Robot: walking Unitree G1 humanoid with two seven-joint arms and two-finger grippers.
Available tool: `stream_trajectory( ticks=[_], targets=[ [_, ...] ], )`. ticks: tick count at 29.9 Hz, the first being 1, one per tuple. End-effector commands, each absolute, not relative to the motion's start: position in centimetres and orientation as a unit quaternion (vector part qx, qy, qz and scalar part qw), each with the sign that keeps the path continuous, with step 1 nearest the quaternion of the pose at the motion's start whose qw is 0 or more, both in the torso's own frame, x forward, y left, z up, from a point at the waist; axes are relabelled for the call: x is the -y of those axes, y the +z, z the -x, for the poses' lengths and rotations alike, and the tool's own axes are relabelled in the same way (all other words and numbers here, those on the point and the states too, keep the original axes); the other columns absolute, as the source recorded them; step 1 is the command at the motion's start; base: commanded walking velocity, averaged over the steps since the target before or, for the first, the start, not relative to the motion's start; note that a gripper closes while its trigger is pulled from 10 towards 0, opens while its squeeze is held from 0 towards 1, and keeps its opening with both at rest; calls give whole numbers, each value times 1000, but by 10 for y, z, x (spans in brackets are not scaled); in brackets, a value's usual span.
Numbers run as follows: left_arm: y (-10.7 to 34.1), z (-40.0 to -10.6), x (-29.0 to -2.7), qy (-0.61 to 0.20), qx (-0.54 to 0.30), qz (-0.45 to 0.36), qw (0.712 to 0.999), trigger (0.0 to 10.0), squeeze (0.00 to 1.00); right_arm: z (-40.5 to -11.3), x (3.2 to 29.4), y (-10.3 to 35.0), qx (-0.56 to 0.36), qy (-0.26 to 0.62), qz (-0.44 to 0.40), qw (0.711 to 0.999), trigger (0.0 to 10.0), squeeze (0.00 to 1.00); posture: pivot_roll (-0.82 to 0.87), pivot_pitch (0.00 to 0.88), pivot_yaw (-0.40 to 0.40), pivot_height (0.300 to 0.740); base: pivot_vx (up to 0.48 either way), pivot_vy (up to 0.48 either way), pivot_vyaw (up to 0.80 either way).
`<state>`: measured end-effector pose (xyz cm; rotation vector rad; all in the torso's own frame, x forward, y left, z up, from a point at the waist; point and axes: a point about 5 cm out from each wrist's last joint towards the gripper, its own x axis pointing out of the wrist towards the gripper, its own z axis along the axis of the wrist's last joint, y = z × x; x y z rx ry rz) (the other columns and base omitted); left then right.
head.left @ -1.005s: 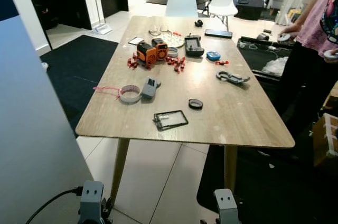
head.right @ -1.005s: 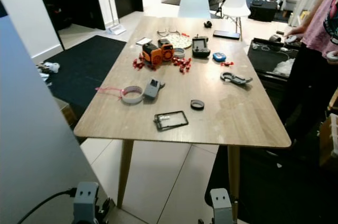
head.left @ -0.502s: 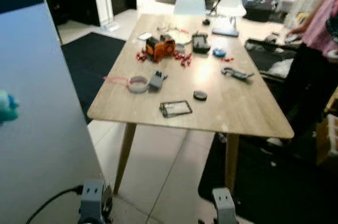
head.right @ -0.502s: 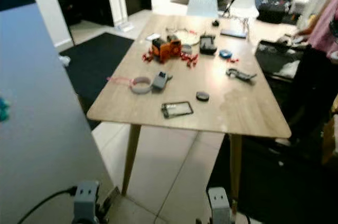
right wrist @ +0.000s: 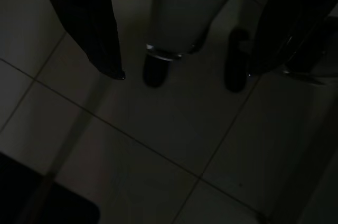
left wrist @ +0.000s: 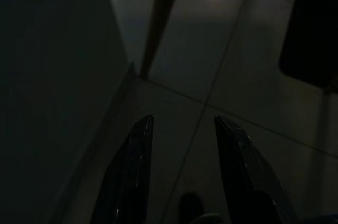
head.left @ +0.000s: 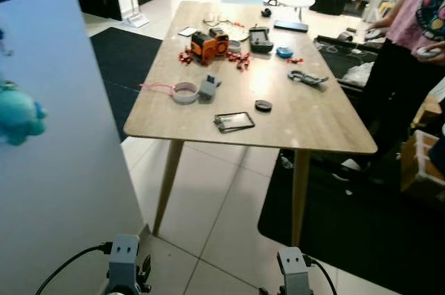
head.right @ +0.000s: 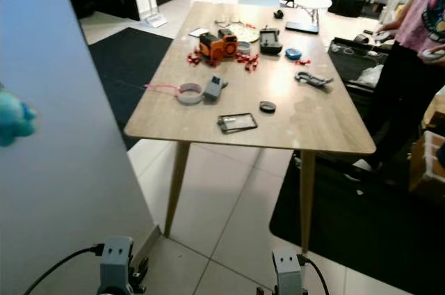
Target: Hang keys on a hook
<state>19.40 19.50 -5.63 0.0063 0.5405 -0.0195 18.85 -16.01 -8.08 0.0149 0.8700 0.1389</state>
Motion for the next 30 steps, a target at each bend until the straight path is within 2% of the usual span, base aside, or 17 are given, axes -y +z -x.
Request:
stream_trajectory(
  ticks=[1, 21, 30],
  targets=[
    [-56, -194, -193, -25, -265, -13, 964, 10000, 0, -185, 164, -83, -428, 61, -6, 902, 10000, 0, 94, 45, -16, 740, 0, 0, 0],
    [-55, -196, -187, -42, -264, -22, 963, 10000, 0, -186, 165, -82, -422, 65, -3, 904, 10000, 0, 91, 53, -17, 740, 0, 0, 0],
    [-55, -196, -187, -41, -264, -23, 963, 10000, 0, -186, 164, -81, -422, 69, -8, 904, 10000, 0, 87, 54, -15, 740, 0, 0, -739]
  ],
)
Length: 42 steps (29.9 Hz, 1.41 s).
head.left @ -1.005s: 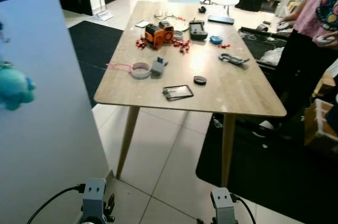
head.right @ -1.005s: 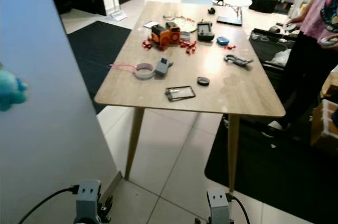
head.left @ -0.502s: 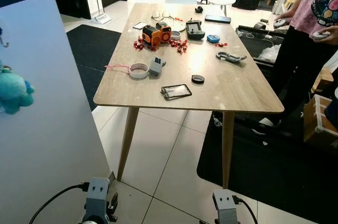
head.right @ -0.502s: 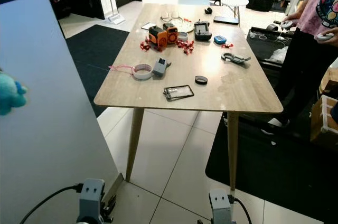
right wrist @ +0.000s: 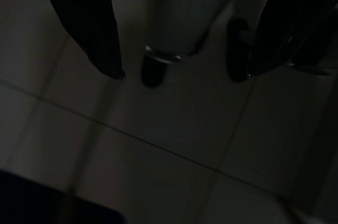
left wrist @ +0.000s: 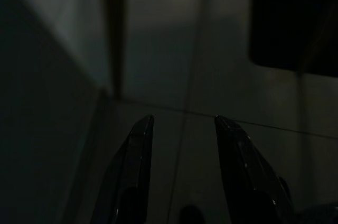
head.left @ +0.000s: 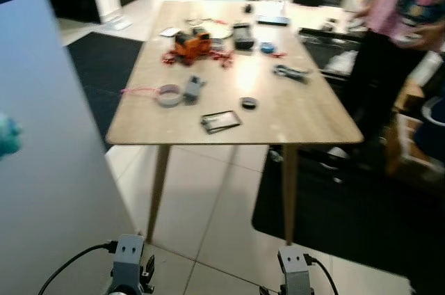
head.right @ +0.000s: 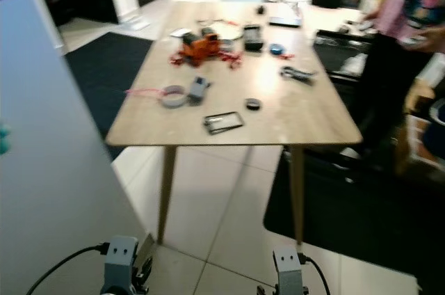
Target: Hang keys on a hook
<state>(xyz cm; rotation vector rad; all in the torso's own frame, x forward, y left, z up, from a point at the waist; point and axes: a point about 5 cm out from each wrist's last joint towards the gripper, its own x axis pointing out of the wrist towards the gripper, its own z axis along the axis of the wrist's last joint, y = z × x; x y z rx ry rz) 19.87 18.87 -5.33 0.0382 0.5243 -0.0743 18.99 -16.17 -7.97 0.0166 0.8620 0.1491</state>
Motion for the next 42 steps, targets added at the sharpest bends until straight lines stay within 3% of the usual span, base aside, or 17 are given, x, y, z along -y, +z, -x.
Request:
stream_trajectory(
  ticks=[1, 32, 42],
  targets=[
    [-55, -196, -187, -42, -264, -23, 963, 10000, 0, -186, 165, -82, -423, 65, -12, 904, 10000, 0, 86, 55, -13, 740, 0, 0, -613],
    [-59, -195, -190, 10, -284, -14, 959, 10000, 0, -186, 165, -81, -423, 73, -1, 903, 10000, 0, 79, 48, -28, 740, 0, 0, 0],
    [-60, -197, -190, 14, -291, -7, 957, 10000, 0, -186, 167, -81, -424, 74, 3, 903, 10000, 0, 78, 46, -32, 740, 271, 0, 0]
  ],
)
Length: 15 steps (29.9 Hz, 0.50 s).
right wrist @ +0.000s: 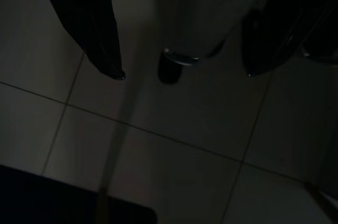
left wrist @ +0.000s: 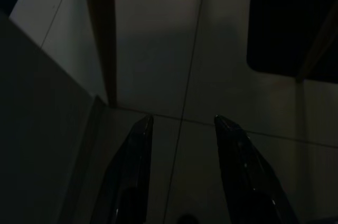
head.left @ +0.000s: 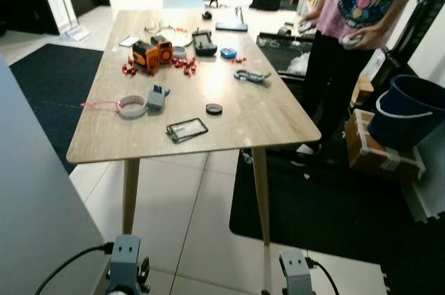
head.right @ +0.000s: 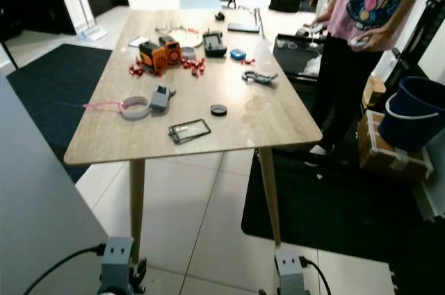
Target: Hang keys on a hook
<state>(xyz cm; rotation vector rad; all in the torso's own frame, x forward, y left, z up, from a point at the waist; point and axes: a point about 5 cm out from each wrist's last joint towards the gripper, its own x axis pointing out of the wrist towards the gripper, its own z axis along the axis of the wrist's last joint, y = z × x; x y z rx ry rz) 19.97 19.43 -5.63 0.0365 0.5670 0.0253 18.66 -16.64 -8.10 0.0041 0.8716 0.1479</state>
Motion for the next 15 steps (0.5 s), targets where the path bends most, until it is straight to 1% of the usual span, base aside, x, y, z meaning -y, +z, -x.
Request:
stream_trajectory(
  ticks=[1, 12, 15],
  targets=[
    [-60, -197, -190, 14, -291, -7, 957, 10000, 0, -186, 167, -81, -423, 74, 3, 903, 10000, 0, 79, 47, -32, 740, 296, 0, 0],
    [-61, -195, -193, 20, -293, -4, 956, 10000, 0, -188, 166, -81, -422, 77, 3, 903, 10000, 0, 82, 50, -33, 740, 351, 0, 0],
    [-60, -195, -194, 26, -288, -4, 957, 10000, 0, -188, 166, -80, -422, 77, 3, 903, 10000, 0, 83, 50, -34, 740, 0, 0, 0]
  ],
)
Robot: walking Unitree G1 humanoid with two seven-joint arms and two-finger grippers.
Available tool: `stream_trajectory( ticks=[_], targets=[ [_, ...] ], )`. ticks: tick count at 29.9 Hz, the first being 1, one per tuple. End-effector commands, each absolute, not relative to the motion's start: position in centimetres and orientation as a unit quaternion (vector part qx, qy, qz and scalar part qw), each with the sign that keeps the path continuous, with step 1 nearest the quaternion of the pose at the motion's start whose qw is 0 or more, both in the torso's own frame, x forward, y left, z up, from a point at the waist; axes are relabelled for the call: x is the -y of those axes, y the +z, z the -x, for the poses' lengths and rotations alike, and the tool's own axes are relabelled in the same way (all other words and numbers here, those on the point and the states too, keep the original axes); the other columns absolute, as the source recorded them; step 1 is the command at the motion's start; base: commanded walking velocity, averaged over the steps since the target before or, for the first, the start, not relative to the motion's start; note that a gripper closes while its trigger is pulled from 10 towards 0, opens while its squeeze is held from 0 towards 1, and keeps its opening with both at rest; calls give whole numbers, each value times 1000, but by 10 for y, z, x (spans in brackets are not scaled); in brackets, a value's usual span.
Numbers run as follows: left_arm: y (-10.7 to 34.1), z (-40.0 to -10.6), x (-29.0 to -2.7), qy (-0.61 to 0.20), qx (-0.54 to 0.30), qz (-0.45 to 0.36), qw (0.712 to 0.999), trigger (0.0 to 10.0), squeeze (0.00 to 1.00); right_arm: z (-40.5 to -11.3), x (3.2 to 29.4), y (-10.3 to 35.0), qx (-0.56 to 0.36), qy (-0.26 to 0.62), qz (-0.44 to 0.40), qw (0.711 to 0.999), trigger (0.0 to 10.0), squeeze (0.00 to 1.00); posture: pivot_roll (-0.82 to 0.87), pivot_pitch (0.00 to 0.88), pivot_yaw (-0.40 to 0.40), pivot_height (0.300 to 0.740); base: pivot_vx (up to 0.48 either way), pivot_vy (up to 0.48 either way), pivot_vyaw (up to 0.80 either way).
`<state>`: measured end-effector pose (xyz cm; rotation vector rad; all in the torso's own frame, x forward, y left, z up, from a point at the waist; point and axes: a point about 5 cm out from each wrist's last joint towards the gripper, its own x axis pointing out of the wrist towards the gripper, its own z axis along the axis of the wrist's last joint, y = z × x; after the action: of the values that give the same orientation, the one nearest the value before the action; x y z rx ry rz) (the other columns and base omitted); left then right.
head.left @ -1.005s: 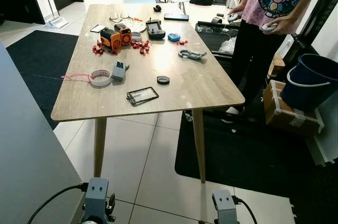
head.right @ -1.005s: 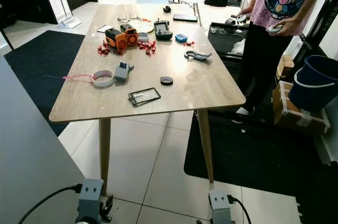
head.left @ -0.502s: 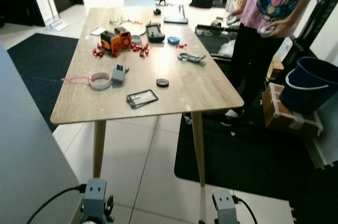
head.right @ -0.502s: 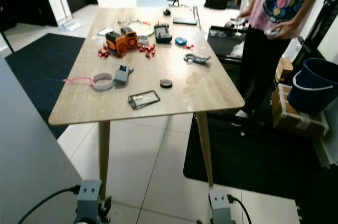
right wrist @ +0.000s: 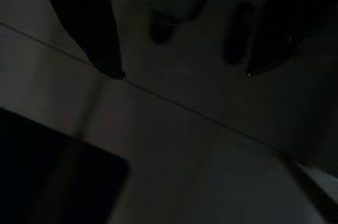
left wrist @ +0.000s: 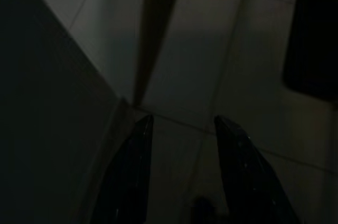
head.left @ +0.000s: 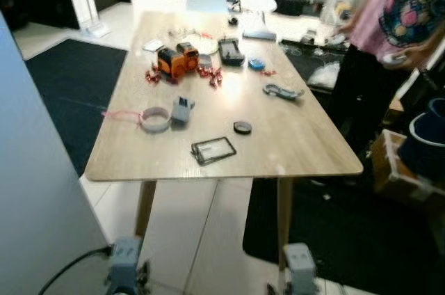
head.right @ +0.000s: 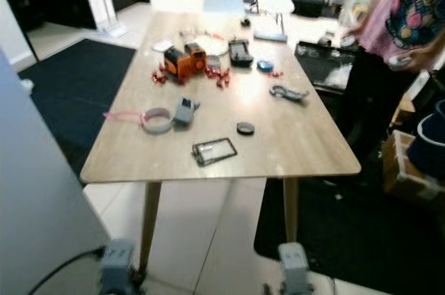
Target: Hang keys on a hook
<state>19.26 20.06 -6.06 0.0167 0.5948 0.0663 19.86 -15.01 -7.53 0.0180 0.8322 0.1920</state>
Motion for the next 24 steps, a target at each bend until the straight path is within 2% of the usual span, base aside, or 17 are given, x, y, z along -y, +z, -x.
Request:
stream_trajectory(
  ticks=[1, 24],
  targets=[
    [-60, -195, -194, 27, -288, -4, 957, 10000, 0, -188, 166, -81, -422, 77, 3, 903, 10000, 0, 83, 50, -34, 740, 0, 0, 0],
    [-59, -193, -197, 30, -281, -5, 959, 10000, 0, -189, 164, -80, -422, 82, 7, 903, 10000, 0, 83, 50, -34, 740, 0, -11, 0]
  ],
)
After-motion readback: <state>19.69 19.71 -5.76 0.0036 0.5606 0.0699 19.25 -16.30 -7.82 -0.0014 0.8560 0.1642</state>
